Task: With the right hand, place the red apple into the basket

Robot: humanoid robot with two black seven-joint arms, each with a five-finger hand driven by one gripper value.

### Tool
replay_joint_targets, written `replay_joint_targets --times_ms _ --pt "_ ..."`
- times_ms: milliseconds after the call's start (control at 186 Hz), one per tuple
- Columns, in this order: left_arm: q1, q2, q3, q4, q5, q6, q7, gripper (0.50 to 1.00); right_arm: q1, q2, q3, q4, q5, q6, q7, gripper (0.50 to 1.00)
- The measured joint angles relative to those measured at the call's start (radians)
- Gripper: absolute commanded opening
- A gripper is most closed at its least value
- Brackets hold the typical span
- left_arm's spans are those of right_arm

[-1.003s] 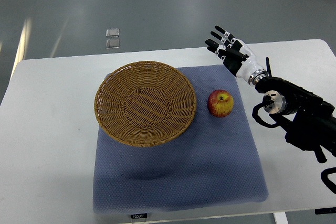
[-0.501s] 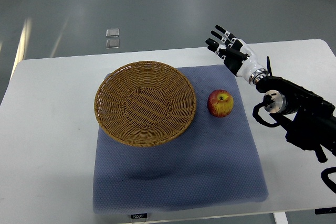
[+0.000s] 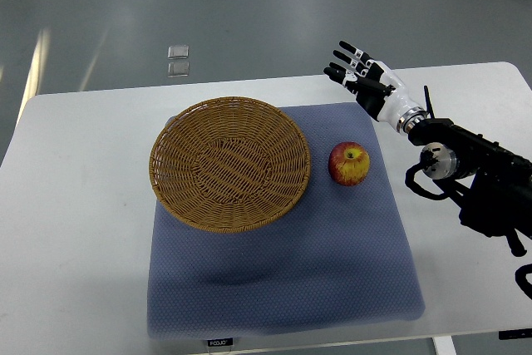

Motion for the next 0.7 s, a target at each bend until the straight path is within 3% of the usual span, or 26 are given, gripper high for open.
replay_joint_targets --times_ms 286,701 --pt "0.0 0.0 0.0 0.0 0.0 0.0 0.0 1.0 0.03 -0.142 -0.009 0.123 -0.38 0.029 0.0 0.919" --pt "0.0 0.0 0.0 0.0 0.0 0.0 0.0 1.0 0.17 -0.363 -0.049 0.331 -0.817 0.228 0.005 0.919"
